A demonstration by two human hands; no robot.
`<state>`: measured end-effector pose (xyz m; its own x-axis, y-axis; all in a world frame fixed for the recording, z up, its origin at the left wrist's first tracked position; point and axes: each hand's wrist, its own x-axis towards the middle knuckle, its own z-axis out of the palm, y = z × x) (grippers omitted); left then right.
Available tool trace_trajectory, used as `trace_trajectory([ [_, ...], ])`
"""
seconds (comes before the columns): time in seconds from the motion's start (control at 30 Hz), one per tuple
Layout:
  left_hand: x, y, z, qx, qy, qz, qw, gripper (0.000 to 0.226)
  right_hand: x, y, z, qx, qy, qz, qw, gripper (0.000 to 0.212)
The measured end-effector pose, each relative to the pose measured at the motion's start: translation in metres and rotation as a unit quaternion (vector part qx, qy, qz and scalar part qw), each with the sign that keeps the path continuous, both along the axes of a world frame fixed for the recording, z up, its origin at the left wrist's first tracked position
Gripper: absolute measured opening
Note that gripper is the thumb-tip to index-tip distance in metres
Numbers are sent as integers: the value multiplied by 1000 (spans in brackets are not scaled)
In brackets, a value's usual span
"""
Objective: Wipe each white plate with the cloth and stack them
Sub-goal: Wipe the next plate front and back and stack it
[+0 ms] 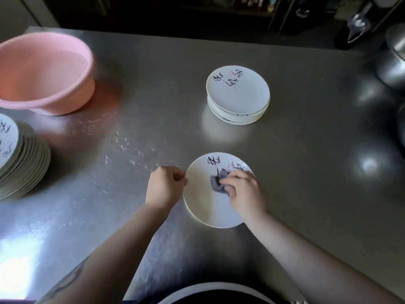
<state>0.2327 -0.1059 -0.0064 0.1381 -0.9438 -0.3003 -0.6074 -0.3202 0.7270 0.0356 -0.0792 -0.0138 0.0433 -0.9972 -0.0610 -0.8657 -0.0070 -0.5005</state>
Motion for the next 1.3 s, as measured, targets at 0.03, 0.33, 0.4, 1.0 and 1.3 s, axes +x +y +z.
trace_trajectory([
  [0.03, 0, 1, 0, -2, -3, -1, 1000, 8, 5, -9, 0, -2, 8, -18, 1000, 24],
  [0.33, -1, 0, -3, 7, -8, 6, 1000, 14, 11, 25, 8, 9, -45, 161, 986, 25],
  [0.4, 0, 1, -2, 3, -26, -11, 1000, 14, -7, 23, 11, 36, -46, 135, 989, 25],
  [1.0, -22, -66, 4, 13, -65, -145, 987, 7, 1, -58, 11, -65, 25, 65, 995, 13],
  [1.3, -8, -65, 6, 135, -144, -241, 950, 22, -18, -54, 13, -43, 71, 31, 996, 18],
])
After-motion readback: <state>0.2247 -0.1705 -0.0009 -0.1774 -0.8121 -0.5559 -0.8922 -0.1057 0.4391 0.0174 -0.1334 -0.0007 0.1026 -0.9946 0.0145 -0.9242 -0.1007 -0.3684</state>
